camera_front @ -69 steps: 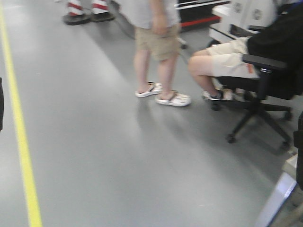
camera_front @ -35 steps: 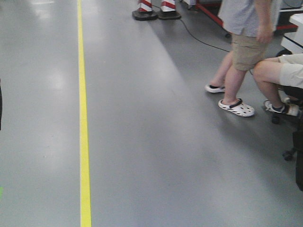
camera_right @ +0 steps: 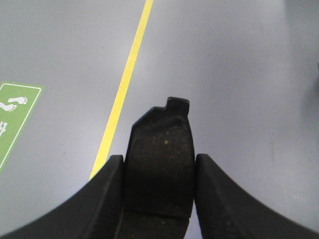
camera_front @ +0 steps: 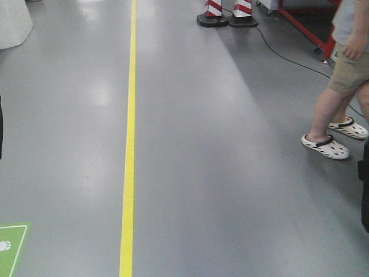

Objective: Move and align brake pads A on conveyor
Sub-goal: 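Drive along the yellow floor line past the striped cones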

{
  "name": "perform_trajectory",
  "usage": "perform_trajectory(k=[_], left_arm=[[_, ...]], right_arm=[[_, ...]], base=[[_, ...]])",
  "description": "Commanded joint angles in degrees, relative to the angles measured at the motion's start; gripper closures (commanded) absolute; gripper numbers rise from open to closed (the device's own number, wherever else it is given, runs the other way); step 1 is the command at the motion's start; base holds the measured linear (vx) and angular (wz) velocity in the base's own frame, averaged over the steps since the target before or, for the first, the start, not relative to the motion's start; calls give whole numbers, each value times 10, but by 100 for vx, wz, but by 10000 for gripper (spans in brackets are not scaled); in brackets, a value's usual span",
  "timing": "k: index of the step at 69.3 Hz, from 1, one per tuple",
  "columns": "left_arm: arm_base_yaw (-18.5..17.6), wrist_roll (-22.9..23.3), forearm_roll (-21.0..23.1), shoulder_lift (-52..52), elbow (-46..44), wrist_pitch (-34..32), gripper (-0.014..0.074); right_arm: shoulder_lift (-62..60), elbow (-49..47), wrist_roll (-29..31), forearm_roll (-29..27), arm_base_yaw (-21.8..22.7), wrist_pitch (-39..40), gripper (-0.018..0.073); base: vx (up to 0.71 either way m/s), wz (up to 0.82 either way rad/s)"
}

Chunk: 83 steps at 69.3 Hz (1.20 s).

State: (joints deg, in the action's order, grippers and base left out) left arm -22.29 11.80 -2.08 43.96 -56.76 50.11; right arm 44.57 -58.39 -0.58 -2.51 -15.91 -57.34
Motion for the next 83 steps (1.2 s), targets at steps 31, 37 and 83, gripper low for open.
perform_trajectory(k=[31, 37, 83], left_arm=[[-3, 5, 1, -3, -16, -50, 603], [-3, 5, 1, -3, -16, -50, 603], [-3, 5, 1, -3, -16, -50, 603]], right_arm=[[-2, -16, 6, 0, 1, 41, 567], [-2, -16, 6, 0, 1, 33, 567], [-2, -16, 6, 0, 1, 19, 567]], base=[[36, 11], [54, 1], [63, 1]])
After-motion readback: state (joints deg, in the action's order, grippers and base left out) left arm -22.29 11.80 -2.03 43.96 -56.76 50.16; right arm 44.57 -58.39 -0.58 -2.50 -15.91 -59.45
